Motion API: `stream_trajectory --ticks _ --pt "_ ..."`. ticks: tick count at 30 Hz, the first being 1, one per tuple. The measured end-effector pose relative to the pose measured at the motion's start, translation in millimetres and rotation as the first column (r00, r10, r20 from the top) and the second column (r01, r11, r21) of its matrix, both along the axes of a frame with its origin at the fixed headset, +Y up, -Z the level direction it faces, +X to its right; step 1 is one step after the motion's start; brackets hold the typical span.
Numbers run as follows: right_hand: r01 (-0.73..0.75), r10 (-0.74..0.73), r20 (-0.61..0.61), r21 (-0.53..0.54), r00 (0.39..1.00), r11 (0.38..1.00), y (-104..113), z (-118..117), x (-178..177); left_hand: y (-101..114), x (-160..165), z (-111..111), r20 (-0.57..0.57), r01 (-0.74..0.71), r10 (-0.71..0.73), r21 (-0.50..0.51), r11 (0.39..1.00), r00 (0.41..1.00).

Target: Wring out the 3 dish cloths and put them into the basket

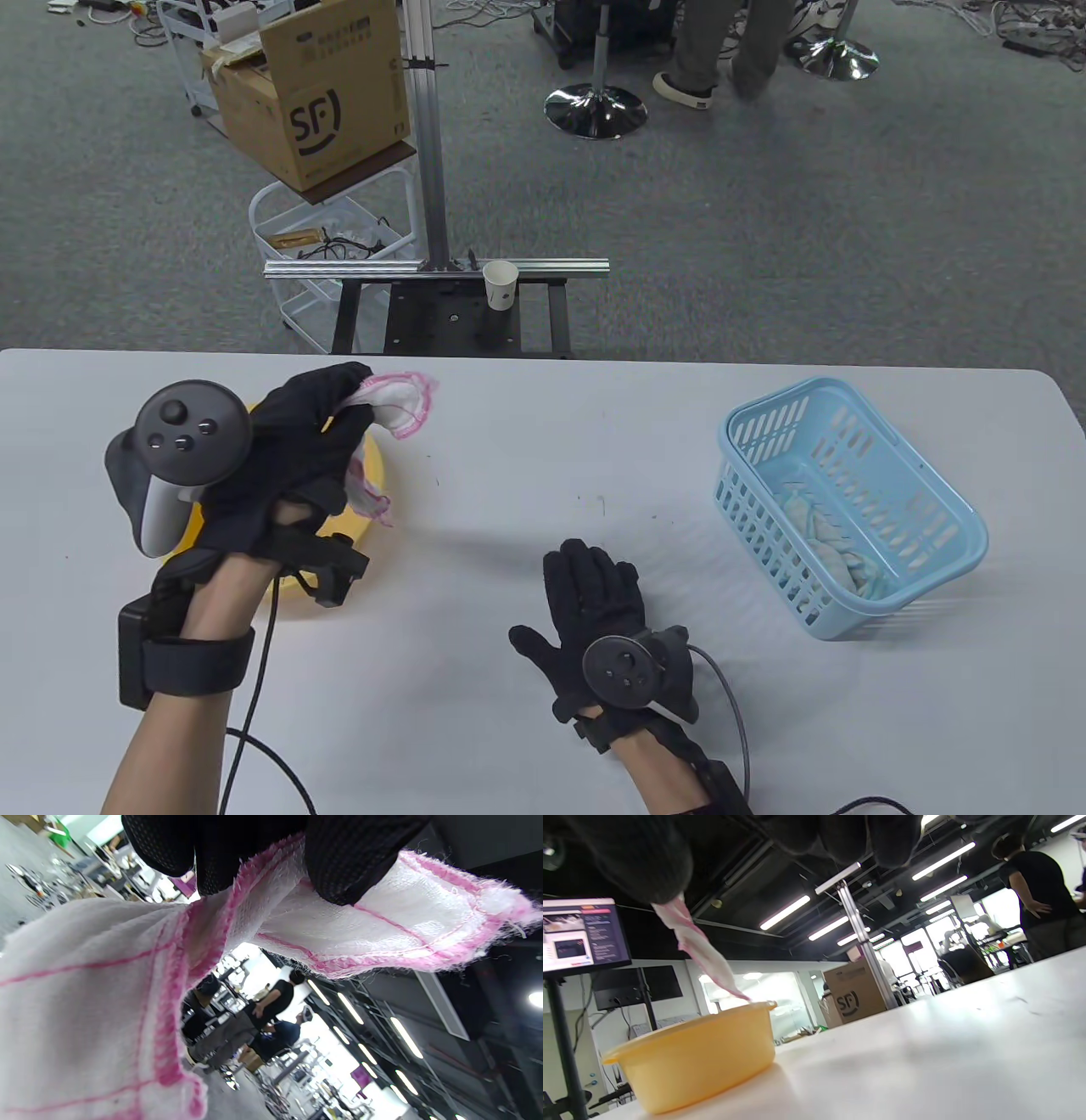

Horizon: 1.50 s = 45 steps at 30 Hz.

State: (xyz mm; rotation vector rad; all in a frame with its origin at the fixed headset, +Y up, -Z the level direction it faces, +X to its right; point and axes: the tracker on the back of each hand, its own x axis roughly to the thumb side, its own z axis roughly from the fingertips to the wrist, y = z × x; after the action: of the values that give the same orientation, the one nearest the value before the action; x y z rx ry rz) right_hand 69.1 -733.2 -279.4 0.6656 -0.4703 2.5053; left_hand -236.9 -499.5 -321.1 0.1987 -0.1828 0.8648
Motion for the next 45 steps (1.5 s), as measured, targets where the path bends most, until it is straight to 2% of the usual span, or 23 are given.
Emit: stream_trajectory --ticks 7,11,19,24,30,33,38,40,42,45 --pt "0.074 -0.069 -0.044 0.132 0.997 0.988 15 13 -5 -10 50 1 0.098 0.025 -0.026 0.016 1.000 0.995" --pt "0.128 -0.122 -0.042 0.181 0.992 0.975 22 17 -3 -25 77 2 0.153 0.015 -0.016 0.010 1.000 0.988" --pt "0.164 -0.170 0.029 0.139 0.985 0.977 17 14 2 -66 130 12 0.256 -0.072 0.078 -0.032 0.997 0.964" --pt "0.247 -0.264 0.124 0.137 0.957 0.959 17 10 15 -80 144 22 0.314 -0.149 0.160 -0.058 0.987 0.936" --pt "0.377 -0.404 0.193 0.165 0.894 0.912 17 5 35 -90 135 32 0.356 -0.223 0.241 -0.094 0.970 0.903" --pt "0.512 -0.522 0.230 0.107 0.821 0.852 12 0 45 -97 119 34 0.329 -0.261 0.277 -0.092 0.961 0.903" --pt "0.715 -0.698 0.280 0.053 0.660 0.697 5 -6 61 -123 92 31 0.266 -0.298 0.325 -0.137 0.944 0.907" --pt "0.769 -0.743 0.283 0.031 0.606 0.639 3 -8 64 -139 84 28 0.249 -0.308 0.342 -0.165 0.937 0.906" --pt "0.820 -0.786 0.292 0.010 0.545 0.572 0 -9 66 -163 78 24 0.231 -0.330 0.384 -0.239 0.913 0.894" --pt "0.846 -0.804 0.288 -0.039 0.520 0.533 -5 -12 68 -191 71 19 0.216 -0.340 0.415 -0.311 0.887 0.884"
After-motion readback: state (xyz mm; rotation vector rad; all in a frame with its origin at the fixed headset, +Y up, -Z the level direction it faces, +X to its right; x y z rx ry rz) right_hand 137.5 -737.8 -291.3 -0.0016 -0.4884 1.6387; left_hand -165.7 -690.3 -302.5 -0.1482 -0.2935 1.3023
